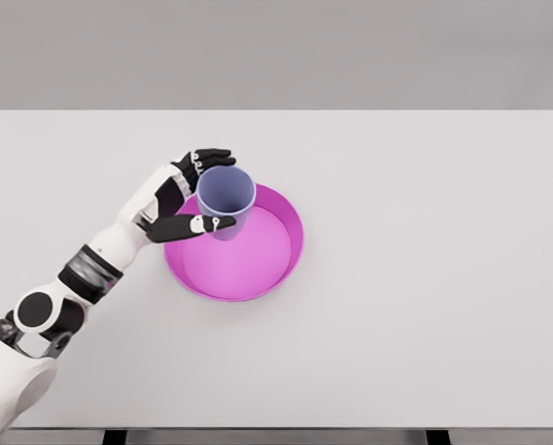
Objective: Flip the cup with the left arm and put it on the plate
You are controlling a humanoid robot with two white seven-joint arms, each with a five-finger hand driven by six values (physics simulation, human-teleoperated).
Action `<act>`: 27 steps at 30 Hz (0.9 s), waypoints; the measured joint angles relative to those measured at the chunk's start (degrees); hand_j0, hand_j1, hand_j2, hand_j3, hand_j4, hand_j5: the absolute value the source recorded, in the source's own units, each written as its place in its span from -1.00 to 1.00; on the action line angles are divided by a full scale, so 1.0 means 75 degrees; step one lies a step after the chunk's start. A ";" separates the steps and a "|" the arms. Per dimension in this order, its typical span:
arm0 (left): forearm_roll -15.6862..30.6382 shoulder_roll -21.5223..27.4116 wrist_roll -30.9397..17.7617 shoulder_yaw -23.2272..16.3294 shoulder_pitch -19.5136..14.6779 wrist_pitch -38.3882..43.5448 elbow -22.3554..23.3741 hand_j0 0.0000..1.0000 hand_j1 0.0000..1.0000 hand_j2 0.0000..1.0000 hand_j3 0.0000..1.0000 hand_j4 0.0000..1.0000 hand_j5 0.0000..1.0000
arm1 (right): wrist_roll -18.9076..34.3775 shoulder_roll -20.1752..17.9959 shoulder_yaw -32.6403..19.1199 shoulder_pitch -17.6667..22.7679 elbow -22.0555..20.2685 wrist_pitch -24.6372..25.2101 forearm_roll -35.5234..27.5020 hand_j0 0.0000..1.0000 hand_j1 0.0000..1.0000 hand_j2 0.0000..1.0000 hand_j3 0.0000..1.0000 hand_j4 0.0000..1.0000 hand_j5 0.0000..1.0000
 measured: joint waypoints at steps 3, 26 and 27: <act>-0.0003 -0.0108 0.0000 -0.0043 -0.0023 -0.0006 0.0176 0.56 0.56 0.56 0.56 0.56 0.56 | 0.0000 0.0000 0.0001 0.0000 0.0000 0.0001 0.0000 1.00 1.00 1.00 1.00 1.00 1.00; -0.0068 -0.0362 -0.0035 -0.0115 0.0000 -0.0136 0.0582 1.00 1.00 1.00 1.00 1.00 1.00 | 0.0000 0.0000 0.0001 0.0000 0.0000 0.0002 0.0000 1.00 1.00 1.00 1.00 1.00 1.00; -0.0069 -0.0352 -0.0035 -0.0112 0.0000 -0.0137 0.0570 1.00 1.00 1.00 1.00 1.00 1.00 | 0.0000 0.0000 0.0001 0.0000 0.0000 0.0003 0.0000 1.00 1.00 1.00 1.00 1.00 1.00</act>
